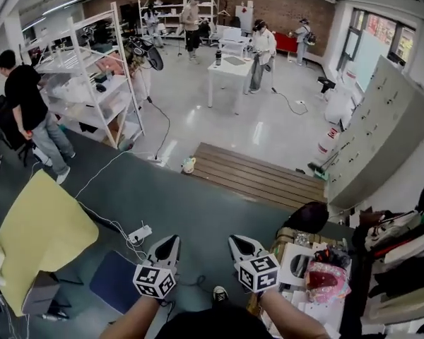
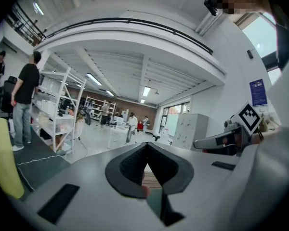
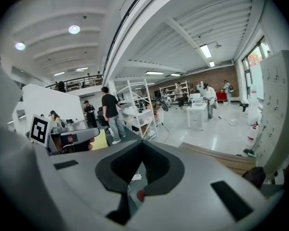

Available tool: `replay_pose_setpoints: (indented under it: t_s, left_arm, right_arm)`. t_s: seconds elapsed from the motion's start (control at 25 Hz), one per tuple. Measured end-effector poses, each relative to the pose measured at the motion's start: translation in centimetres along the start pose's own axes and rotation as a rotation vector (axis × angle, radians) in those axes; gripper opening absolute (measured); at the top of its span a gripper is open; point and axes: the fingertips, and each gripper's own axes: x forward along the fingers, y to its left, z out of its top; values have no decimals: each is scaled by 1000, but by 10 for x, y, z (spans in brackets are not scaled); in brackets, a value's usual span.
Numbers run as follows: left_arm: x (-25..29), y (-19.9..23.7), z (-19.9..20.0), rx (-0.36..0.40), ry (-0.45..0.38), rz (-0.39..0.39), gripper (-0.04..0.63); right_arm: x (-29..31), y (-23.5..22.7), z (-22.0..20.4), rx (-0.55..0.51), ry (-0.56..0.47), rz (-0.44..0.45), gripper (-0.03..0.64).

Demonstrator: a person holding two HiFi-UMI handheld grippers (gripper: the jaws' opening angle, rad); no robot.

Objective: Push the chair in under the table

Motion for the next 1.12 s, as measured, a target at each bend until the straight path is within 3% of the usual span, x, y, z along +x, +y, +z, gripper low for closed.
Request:
replay_pose_setpoints:
  t_s: [0.32, 0.56, 0.72, 0.92, 1.12]
  left_arm:
    - [-80, 50, -1, -49, -53, 350, 9]
    - [-180, 77, -21, -115, -98, 695, 9]
    - [-248, 70, -32, -147, -128, 871, 9]
    - [-318, 62, -46, -175, -152, 1005, 9]
    - [-369, 56, -50, -174, -170, 1048, 9]
  right_arm:
    - [67, 65, 1, -109, 102, 318, 14]
    - [101, 156, -20, -224, 199, 619, 14]
    - [98, 216, -35, -293, 246, 779, 14]
    - [87, 280, -52, -360, 272, 900, 14]
    - [69, 331, -62, -358, 263, 959, 14]
